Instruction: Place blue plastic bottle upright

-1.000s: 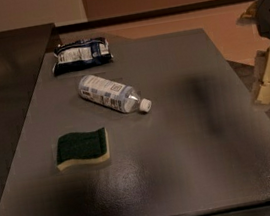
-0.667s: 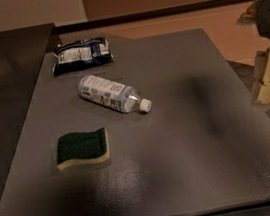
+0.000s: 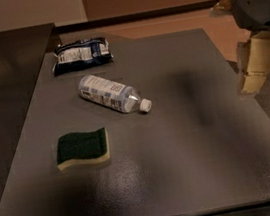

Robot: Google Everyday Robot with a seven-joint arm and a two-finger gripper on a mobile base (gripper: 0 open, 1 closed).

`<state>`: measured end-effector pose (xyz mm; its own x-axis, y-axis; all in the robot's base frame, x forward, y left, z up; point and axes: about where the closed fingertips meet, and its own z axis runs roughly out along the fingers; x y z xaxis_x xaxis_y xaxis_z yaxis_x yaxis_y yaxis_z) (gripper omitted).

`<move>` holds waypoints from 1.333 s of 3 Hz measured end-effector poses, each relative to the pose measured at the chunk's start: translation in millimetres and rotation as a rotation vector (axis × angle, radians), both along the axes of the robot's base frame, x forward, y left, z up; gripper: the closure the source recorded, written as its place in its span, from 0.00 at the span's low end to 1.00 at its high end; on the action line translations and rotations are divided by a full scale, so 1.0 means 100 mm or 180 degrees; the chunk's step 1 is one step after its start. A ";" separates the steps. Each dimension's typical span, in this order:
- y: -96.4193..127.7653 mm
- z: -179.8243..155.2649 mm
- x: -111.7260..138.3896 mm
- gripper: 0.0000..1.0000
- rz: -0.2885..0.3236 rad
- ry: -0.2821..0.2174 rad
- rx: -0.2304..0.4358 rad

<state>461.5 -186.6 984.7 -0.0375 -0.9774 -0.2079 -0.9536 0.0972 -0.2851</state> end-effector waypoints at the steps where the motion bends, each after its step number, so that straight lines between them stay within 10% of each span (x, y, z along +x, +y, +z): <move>1: 0.20 0.02 0.18 0.00 0.0547 -0.0148 0.0016; 4: 0.73 -0.16 0.50 0.00 0.2348 -0.0390 -0.0271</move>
Offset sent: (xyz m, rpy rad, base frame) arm 0.0431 0.0569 -0.0049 0.0058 -0.0942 0.5896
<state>511.1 -114.0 968.9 0.6519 -0.7528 -0.0911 -0.7237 -0.5817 -0.3714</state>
